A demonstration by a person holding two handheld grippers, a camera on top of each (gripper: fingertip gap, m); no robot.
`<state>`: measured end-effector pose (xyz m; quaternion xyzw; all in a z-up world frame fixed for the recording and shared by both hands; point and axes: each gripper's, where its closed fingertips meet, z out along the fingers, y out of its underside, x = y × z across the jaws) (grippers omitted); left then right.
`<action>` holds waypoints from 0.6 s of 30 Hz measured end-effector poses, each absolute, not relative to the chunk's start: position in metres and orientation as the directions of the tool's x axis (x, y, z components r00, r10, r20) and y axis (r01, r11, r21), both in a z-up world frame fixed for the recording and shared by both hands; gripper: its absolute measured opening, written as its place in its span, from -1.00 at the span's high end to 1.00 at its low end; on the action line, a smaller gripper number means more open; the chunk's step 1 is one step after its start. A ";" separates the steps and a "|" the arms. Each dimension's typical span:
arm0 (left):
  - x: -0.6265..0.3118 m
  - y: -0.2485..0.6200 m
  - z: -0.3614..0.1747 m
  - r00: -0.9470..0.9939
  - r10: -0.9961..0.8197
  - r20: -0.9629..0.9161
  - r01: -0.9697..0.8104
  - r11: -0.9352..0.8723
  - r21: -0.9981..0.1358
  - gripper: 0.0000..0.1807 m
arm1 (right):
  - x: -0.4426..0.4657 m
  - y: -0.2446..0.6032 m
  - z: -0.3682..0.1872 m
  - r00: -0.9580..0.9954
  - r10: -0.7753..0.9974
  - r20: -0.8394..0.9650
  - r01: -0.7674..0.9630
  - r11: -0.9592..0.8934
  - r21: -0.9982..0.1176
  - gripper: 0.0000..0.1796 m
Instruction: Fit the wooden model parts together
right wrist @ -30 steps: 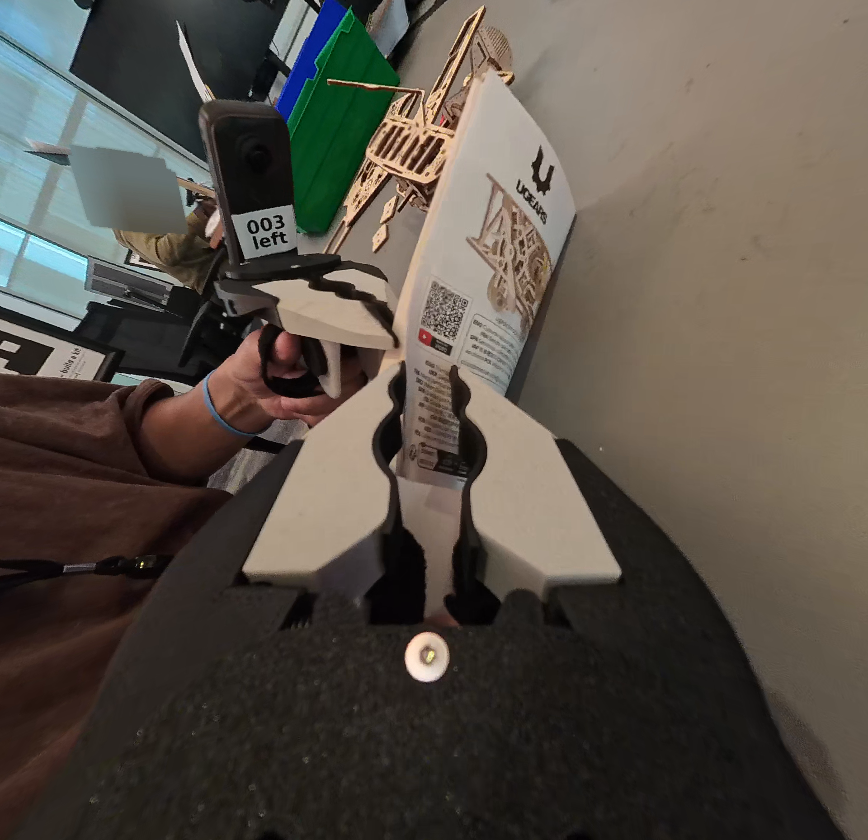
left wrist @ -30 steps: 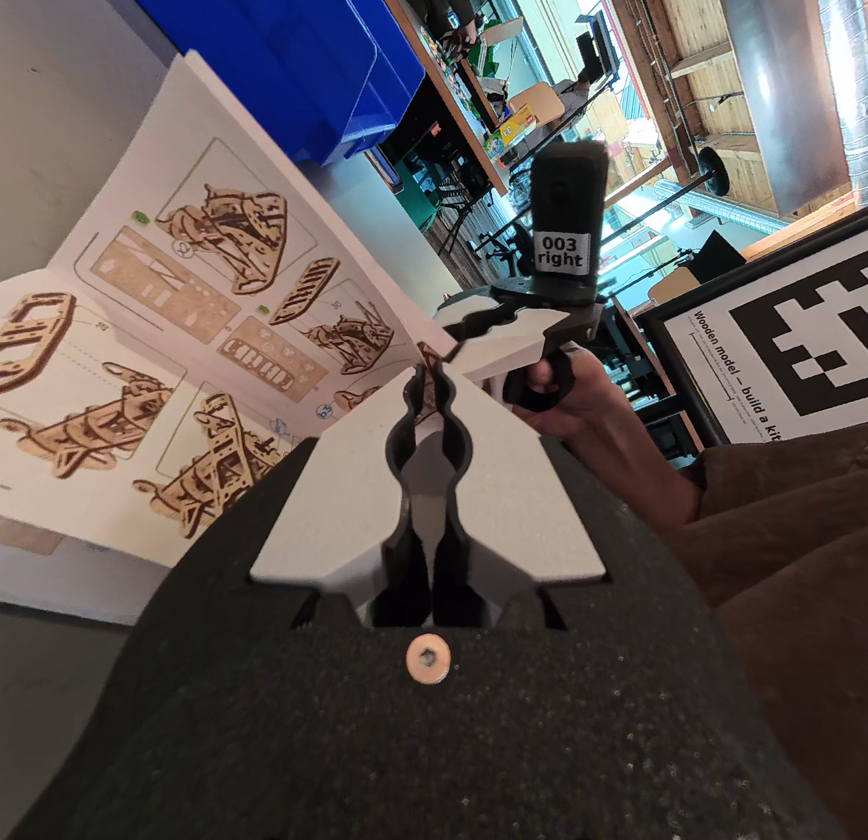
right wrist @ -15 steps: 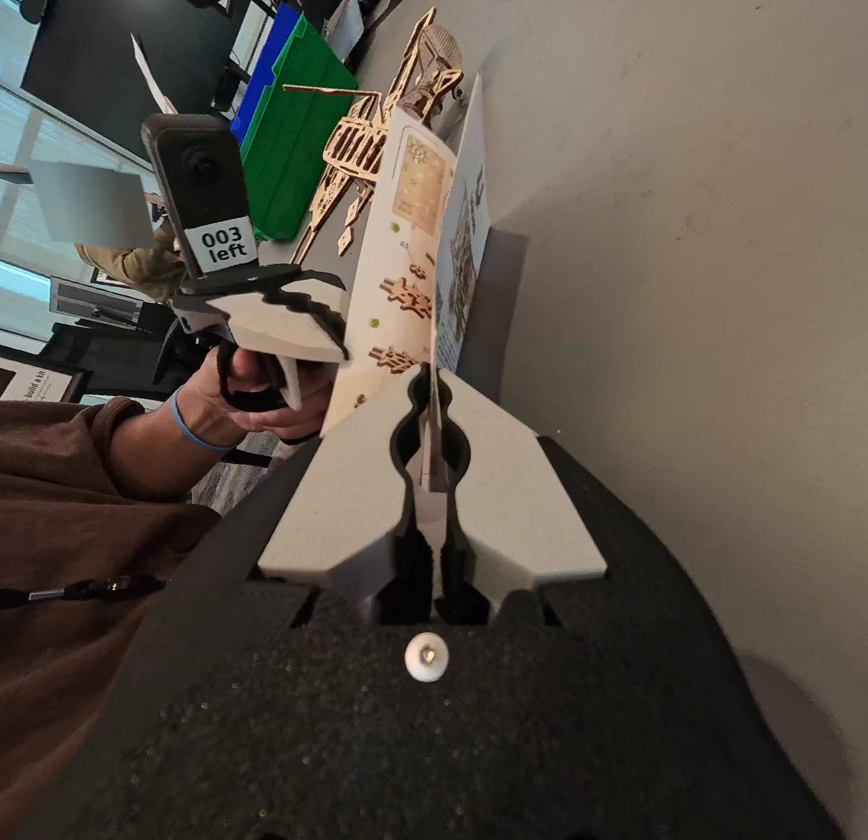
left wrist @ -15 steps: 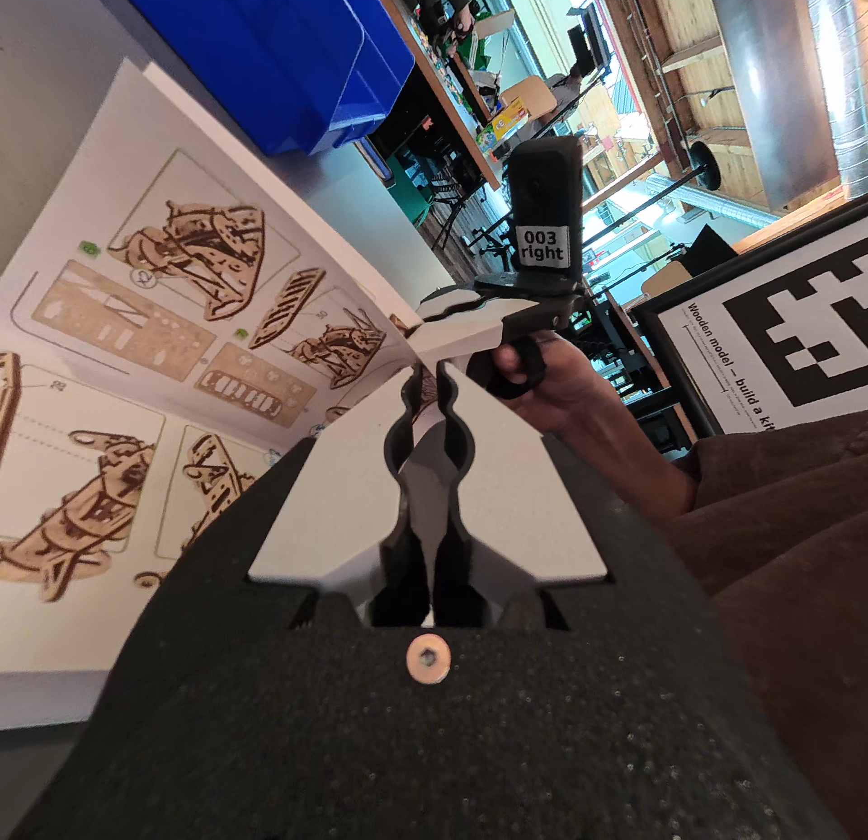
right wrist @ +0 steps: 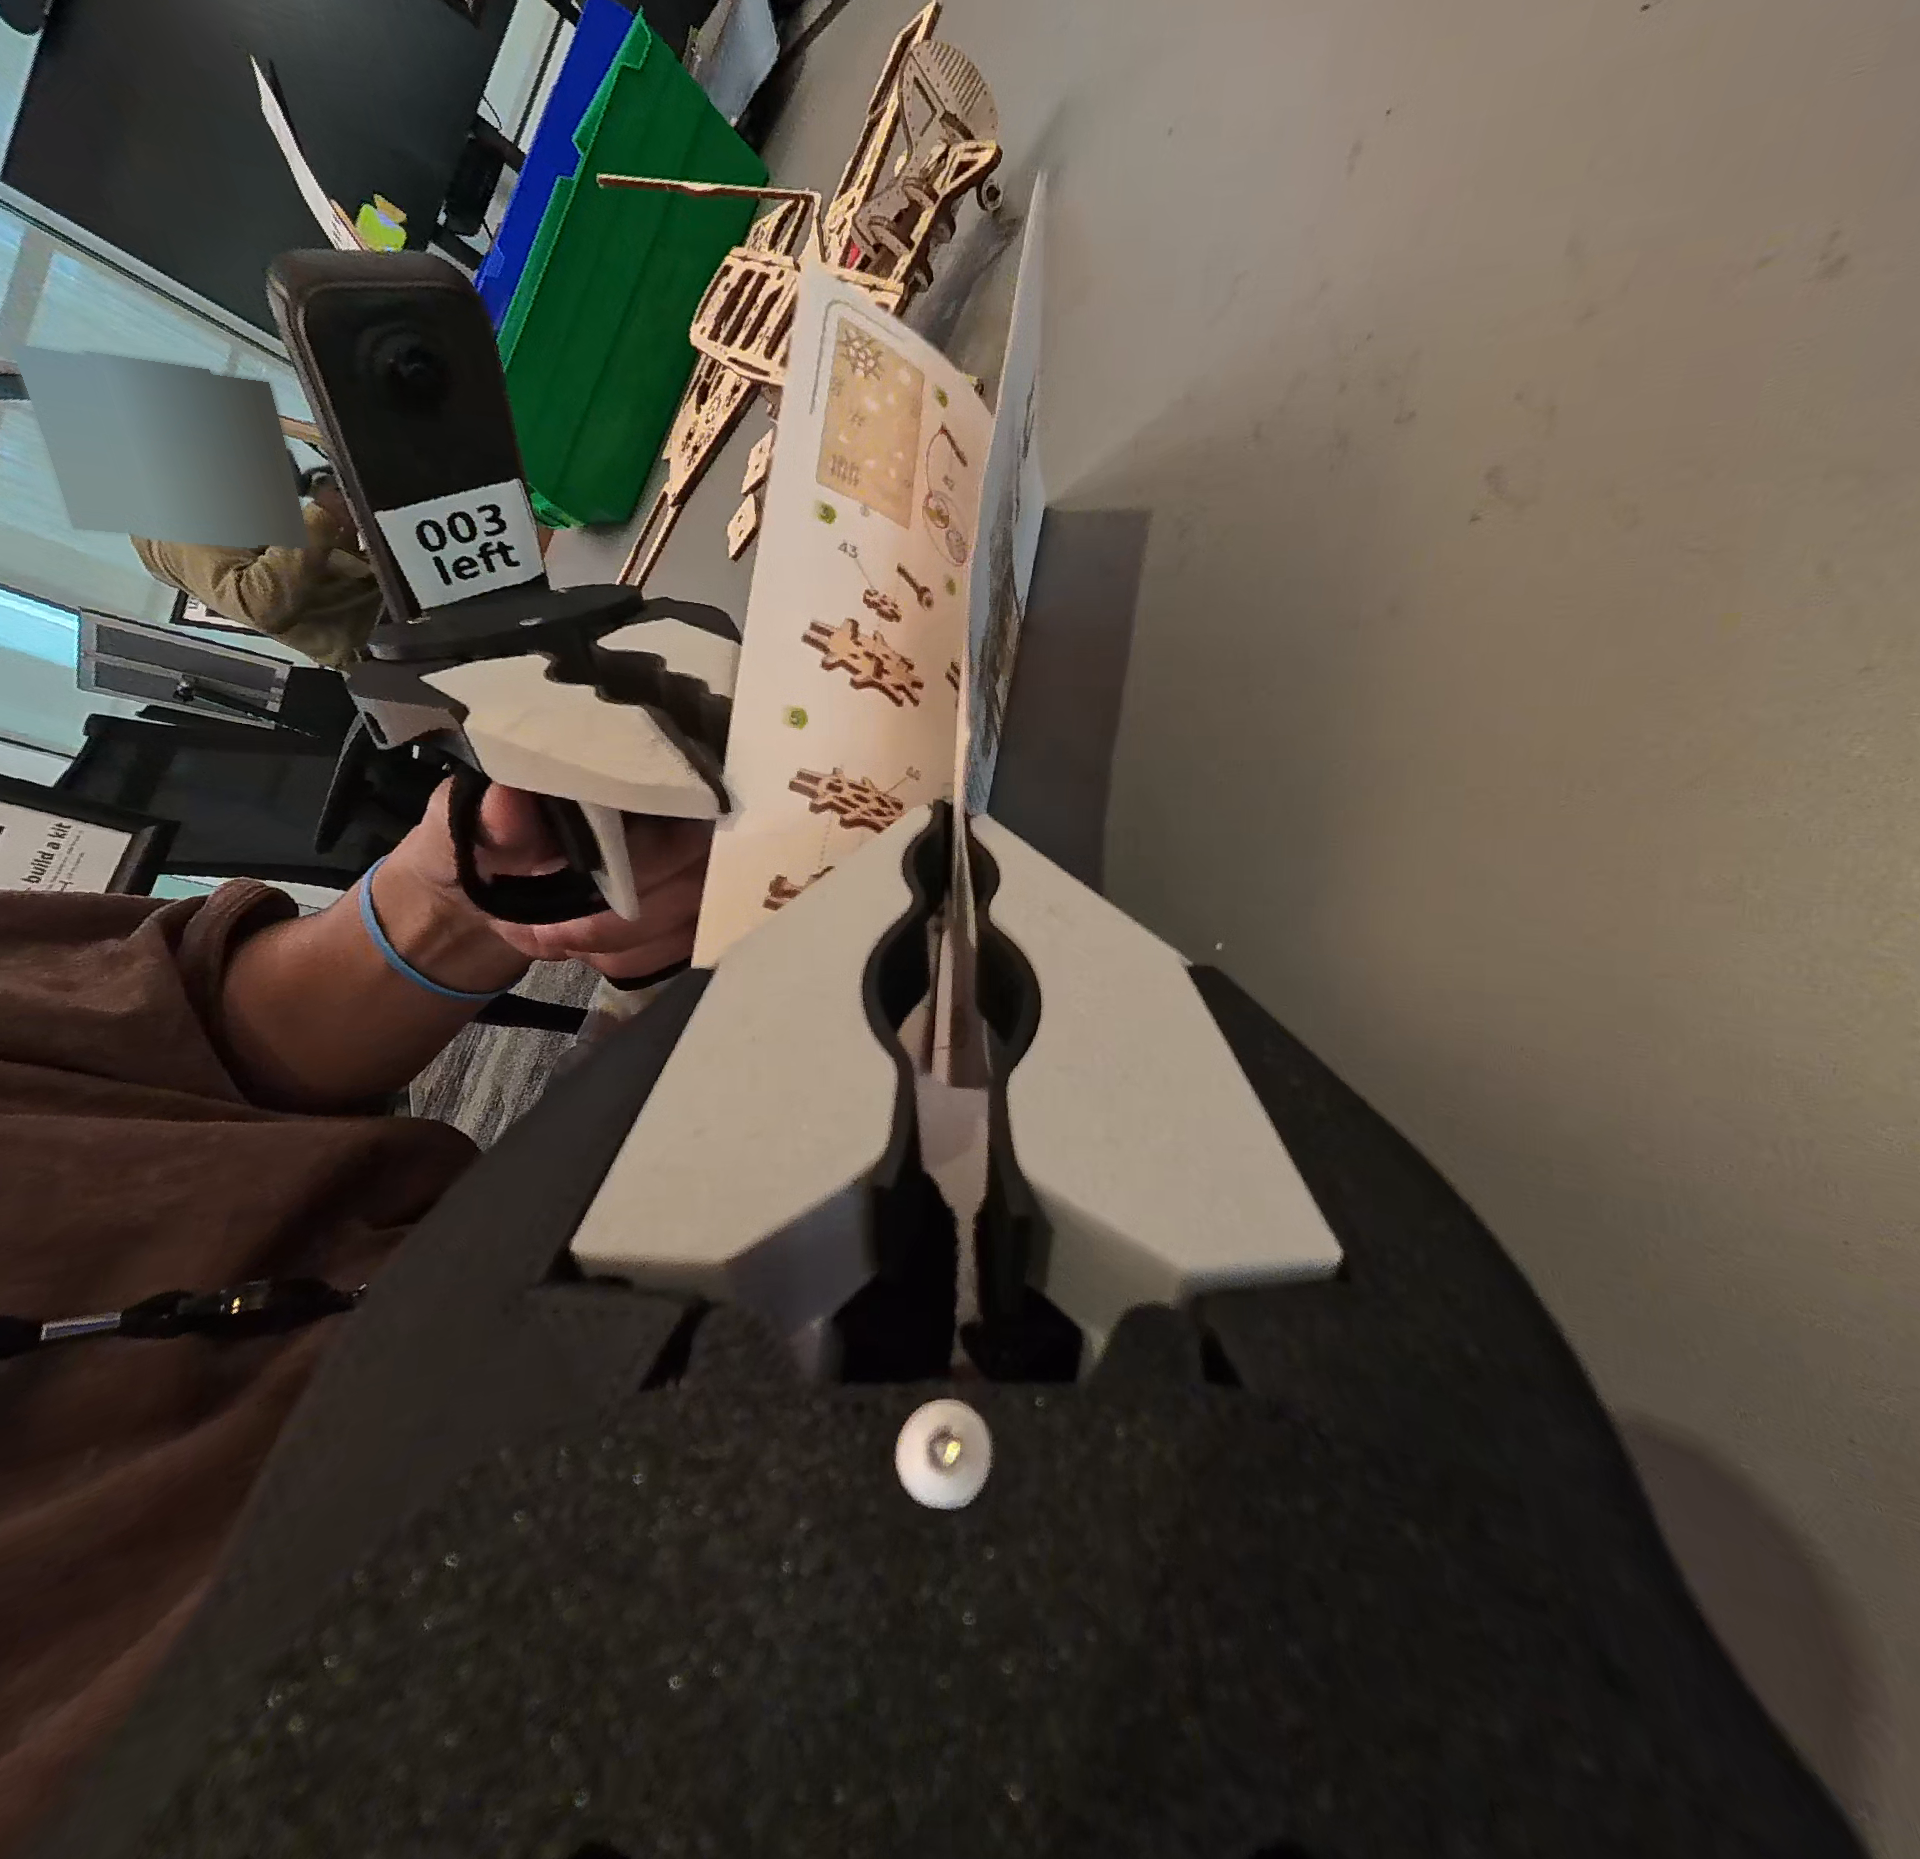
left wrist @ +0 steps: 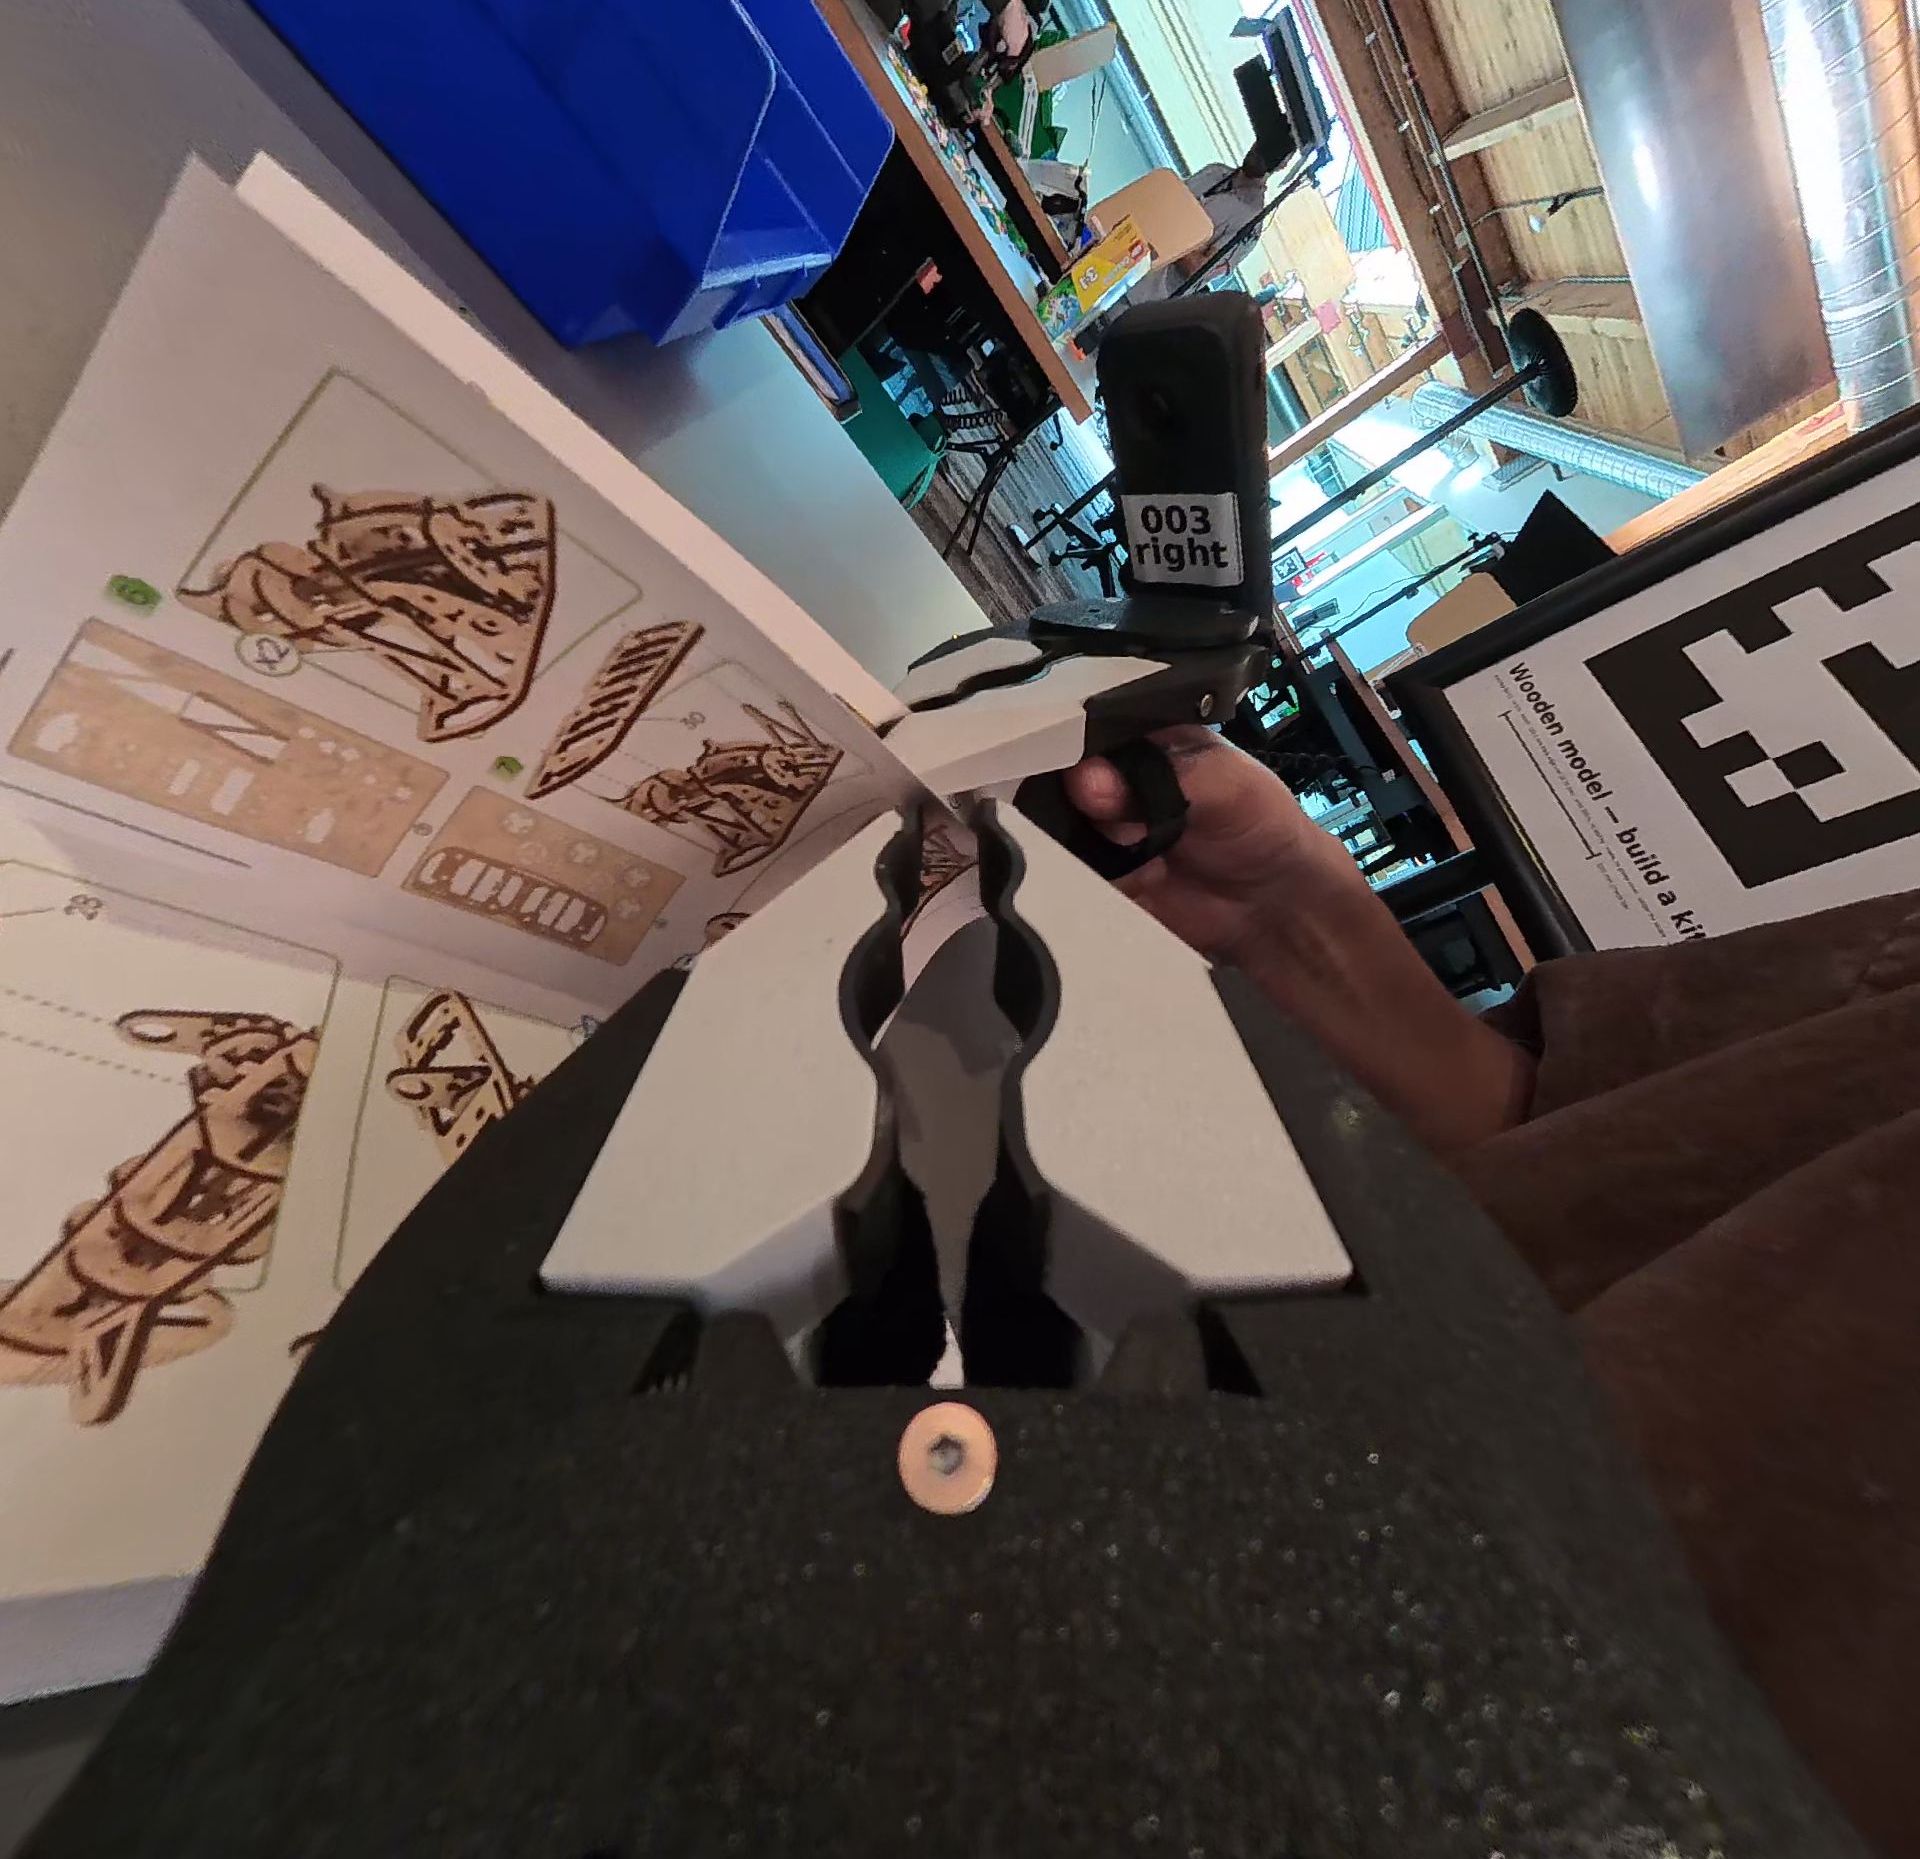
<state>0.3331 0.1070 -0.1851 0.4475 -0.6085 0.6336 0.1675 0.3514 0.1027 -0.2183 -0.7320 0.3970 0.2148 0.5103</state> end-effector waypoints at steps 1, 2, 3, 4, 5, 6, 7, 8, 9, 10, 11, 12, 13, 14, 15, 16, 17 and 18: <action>0.333 0.107 -0.186 -0.543 -0.334 0.770 -0.757 -0.203 -0.621 0.91 | 0.351 0.103 -0.218 0.593 -0.361 -0.720 -0.800 -0.164 -0.577 1.00; 0.333 0.107 -0.185 -0.544 -0.331 0.771 -0.757 -0.203 -0.622 0.91 | 0.351 0.103 -0.218 0.593 -0.362 -0.719 -0.800 -0.165 -0.577 1.00; 0.332 0.107 -0.185 -0.544 -0.330 0.772 -0.758 -0.202 -0.621 0.91 | 0.351 0.103 -0.218 0.593 -0.363 -0.719 -0.800 -0.166 -0.576 1.00; 0.332 0.106 -0.184 -0.545 -0.326 0.772 -0.757 -0.205 -0.621 0.90 | 0.351 0.102 -0.219 0.593 -0.363 -0.718 -0.800 -0.167 -0.576 1.00; 0.332 0.107 -0.183 -0.548 -0.320 0.773 -0.754 -0.211 -0.622 0.89 | 0.351 0.102 -0.219 0.592 -0.365 -0.719 -0.801 -0.168 -0.575 1.00; 0.332 0.107 -0.182 -0.549 -0.320 0.772 -0.752 -0.212 -0.624 0.89 | 0.351 0.102 -0.219 0.591 -0.366 -0.719 -0.801 -0.168 -0.574 1.00; 0.332 0.107 -0.182 -0.551 -0.322 0.770 -0.751 -0.211 -0.626 0.88 | 0.351 0.102 -0.220 0.591 -0.368 -0.718 -0.802 -0.169 -0.573 1.00; 0.332 0.107 -0.182 -0.552 -0.324 0.768 -0.751 -0.208 -0.627 0.88 | 0.351 0.102 -0.220 0.591 -0.369 -0.717 -0.802 -0.169 -0.574 1.00; 0.333 0.107 -0.183 -0.551 -0.330 0.766 -0.751 -0.205 -0.628 0.88 | 0.351 0.102 -0.219 0.592 -0.368 -0.717 -0.801 -0.170 -0.574 1.00; 0.333 0.107 -0.183 -0.551 -0.329 0.767 -0.750 -0.207 -0.628 0.88 | 0.351 0.102 -0.219 0.593 -0.368 -0.717 -0.800 -0.171 -0.575 1.00; 0.332 0.107 -0.182 -0.550 -0.322 0.770 -0.752 -0.209 -0.625 0.88 | 0.351 0.102 -0.220 0.593 -0.371 -0.714 -0.800 -0.172 -0.575 1.00; 0.332 0.106 -0.182 -0.549 -0.322 0.771 -0.754 -0.208 -0.623 0.88 | 0.351 0.101 -0.220 0.594 -0.374 -0.712 -0.799 -0.174 -0.575 1.00; 0.332 0.106 -0.182 -0.551 -0.322 0.770 -0.753 -0.207 -0.625 0.88 | 0.351 0.101 -0.220 0.594 -0.374 -0.712 -0.799 -0.174 -0.575 1.00; 0.332 0.107 -0.182 -0.552 -0.324 0.769 -0.751 -0.208 -0.626 0.88 | 0.351 0.101 -0.220 0.593 -0.373 -0.713 -0.800 -0.174 -0.574 1.00; 0.332 0.107 -0.183 -0.551 -0.326 0.768 -0.751 -0.206 -0.627 0.88 | 0.351 0.101 -0.220 0.593 -0.371 -0.714 -0.800 -0.174 -0.574 1.00; 0.332 0.107 -0.183 -0.552 -0.325 0.768 -0.751 -0.206 -0.627 0.88 | 0.351 0.102 -0.220 0.594 -0.370 -0.715 -0.800 -0.174 -0.574 1.00; 0.332 0.106 -0.182 -0.553 -0.320 0.770 -0.752 -0.207 -0.626 0.88 | 0.351 0.102 -0.220 0.594 -0.370 -0.715 -0.800 -0.175 -0.574 1.00; 0.331 0.106 -0.182 -0.554 -0.317 0.770 -0.751 -0.209 -0.626 0.87 | 0.351 0.102 -0.220 0.594 -0.370 -0.714 -0.800 -0.176 -0.574 1.00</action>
